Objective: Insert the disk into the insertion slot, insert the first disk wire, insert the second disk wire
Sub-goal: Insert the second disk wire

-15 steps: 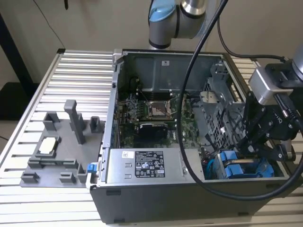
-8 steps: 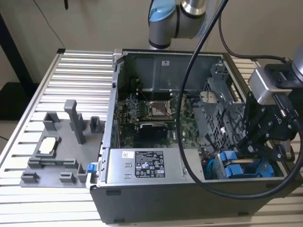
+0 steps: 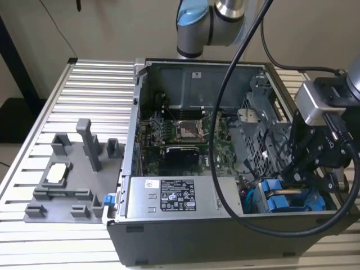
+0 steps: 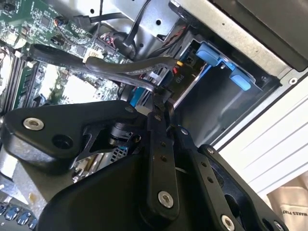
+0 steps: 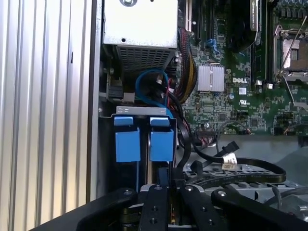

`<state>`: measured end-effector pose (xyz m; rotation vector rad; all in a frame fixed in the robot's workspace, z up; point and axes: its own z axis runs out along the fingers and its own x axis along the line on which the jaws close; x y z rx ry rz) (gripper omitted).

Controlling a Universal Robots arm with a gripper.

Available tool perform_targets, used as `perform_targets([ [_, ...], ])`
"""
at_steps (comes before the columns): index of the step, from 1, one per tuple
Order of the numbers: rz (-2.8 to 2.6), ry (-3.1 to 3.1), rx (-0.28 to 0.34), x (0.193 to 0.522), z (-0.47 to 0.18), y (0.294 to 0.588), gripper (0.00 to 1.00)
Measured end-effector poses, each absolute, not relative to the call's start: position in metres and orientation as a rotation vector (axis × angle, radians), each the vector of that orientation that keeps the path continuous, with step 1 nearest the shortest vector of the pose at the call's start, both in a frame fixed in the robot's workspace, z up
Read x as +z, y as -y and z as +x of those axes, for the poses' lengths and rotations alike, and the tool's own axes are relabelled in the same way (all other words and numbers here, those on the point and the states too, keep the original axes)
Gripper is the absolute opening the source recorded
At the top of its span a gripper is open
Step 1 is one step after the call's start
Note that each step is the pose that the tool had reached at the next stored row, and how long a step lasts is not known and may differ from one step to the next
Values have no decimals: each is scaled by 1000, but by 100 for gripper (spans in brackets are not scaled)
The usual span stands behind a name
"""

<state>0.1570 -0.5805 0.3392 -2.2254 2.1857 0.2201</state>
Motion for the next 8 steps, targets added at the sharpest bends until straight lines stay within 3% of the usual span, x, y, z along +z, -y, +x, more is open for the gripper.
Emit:
perform_targets([
  [8,-2211,-2201,222,334,158,581,16],
])
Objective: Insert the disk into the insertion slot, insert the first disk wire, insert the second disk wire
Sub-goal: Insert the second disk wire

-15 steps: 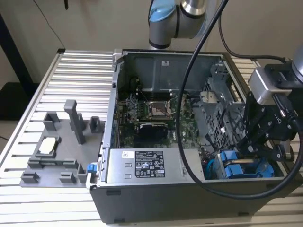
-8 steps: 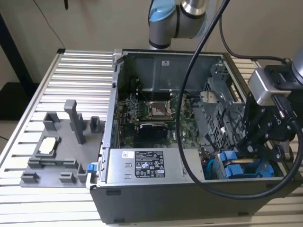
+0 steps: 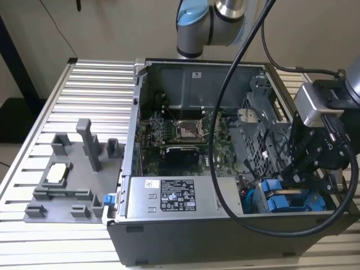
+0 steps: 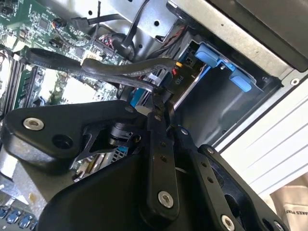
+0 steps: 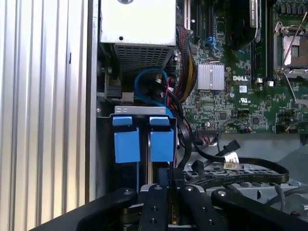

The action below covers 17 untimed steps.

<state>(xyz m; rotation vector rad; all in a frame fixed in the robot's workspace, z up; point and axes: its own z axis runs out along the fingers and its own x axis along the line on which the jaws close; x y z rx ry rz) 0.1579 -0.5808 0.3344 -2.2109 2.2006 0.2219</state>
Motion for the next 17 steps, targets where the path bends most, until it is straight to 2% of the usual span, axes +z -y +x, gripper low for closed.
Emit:
perform_targets([
  [7,-2210,-2199,225,335,158,581,17],
  [8,-2210,-2200,227,338,158,581,24],
  [17,-2211,-2202,229,379,158,581,24],
])
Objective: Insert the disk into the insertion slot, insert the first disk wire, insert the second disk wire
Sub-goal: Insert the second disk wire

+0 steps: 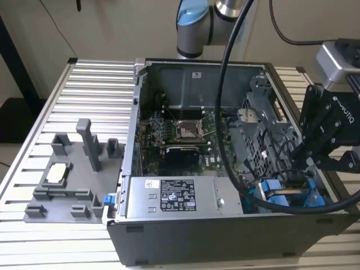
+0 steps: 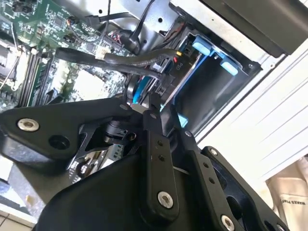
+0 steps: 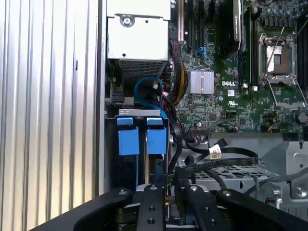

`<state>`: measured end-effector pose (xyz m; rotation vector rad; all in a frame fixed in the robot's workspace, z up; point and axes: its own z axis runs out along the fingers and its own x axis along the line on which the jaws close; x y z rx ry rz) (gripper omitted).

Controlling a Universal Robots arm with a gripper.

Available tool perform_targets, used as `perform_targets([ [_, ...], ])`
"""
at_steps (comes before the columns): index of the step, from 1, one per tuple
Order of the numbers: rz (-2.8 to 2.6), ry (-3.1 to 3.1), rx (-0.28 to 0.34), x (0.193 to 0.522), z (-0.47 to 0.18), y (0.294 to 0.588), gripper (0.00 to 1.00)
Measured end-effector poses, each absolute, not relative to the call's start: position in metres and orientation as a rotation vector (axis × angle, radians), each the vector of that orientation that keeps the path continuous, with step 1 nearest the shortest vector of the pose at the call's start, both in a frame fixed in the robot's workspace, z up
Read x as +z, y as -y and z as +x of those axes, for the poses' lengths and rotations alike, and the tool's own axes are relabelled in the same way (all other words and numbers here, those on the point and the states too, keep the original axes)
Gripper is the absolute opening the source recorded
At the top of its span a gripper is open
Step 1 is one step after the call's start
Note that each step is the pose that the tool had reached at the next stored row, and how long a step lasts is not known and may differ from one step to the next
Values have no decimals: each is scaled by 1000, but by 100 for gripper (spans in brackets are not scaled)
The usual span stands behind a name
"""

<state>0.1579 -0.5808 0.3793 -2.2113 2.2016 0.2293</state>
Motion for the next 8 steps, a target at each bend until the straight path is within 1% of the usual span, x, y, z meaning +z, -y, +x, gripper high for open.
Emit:
perform_targets([
  [8,-2211,-2201,231,384,158,581,24],
])
